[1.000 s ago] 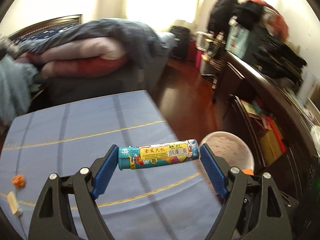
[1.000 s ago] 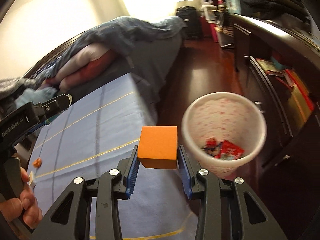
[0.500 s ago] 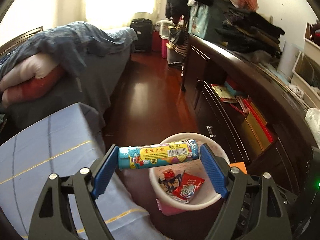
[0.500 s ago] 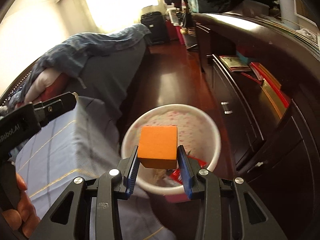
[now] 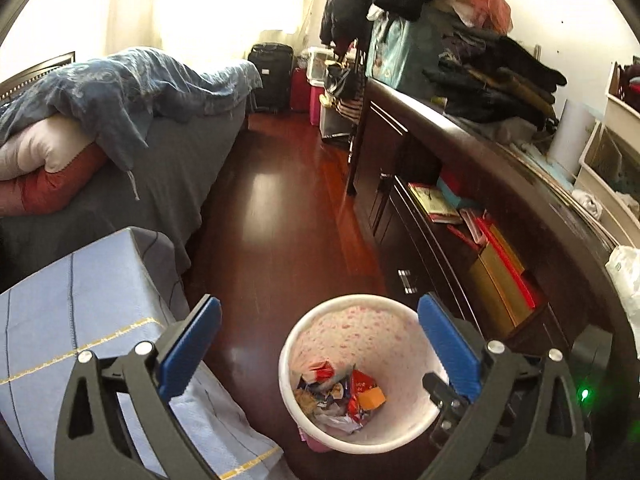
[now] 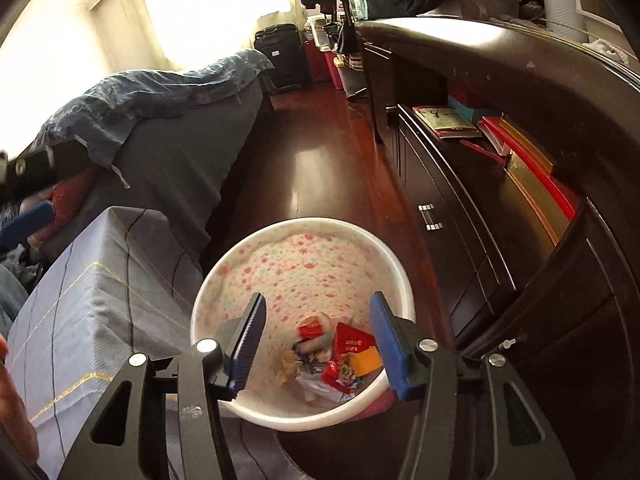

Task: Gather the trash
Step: 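Move both open tools back over the table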

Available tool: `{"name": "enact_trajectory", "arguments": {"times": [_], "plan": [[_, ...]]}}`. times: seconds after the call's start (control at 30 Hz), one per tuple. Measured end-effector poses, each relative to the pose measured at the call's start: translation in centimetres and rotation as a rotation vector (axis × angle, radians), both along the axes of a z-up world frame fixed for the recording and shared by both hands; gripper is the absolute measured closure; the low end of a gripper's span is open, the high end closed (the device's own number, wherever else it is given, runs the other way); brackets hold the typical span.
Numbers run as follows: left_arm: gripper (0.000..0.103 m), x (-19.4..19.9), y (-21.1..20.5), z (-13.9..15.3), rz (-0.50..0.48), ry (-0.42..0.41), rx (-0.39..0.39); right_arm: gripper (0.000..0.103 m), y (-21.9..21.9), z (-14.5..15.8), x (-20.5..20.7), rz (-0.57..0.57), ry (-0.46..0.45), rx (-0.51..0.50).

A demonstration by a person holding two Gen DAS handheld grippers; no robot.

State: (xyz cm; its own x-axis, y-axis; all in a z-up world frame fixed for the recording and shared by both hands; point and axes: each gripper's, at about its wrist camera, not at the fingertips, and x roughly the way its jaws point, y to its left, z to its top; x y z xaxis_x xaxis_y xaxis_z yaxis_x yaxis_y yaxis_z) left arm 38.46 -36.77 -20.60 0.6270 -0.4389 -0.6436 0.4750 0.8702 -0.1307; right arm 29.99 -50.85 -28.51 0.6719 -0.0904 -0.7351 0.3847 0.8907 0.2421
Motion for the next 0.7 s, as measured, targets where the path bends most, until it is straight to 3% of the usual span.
{"name": "enact_trajectory", "arguments": {"times": [0.2,0.4,0.7], "plan": [[0.004,-1.6,2.2,1.1,0.04,-0.029,0.011,0.041,2.1,1.1,-1.1,0.037,-0.004,0.006],[0.004,-3.3,6.4,2.0,0.138,-0.064,0.059,0.031,5.4,2.6,-1.9,0.108,-0.014,0.018],[0.004,-6.2,18.8,1.4,0.397,-0.022,0.072,0.024,14.0,4.3,-2.6,0.323,-0.023,0.056]]}}
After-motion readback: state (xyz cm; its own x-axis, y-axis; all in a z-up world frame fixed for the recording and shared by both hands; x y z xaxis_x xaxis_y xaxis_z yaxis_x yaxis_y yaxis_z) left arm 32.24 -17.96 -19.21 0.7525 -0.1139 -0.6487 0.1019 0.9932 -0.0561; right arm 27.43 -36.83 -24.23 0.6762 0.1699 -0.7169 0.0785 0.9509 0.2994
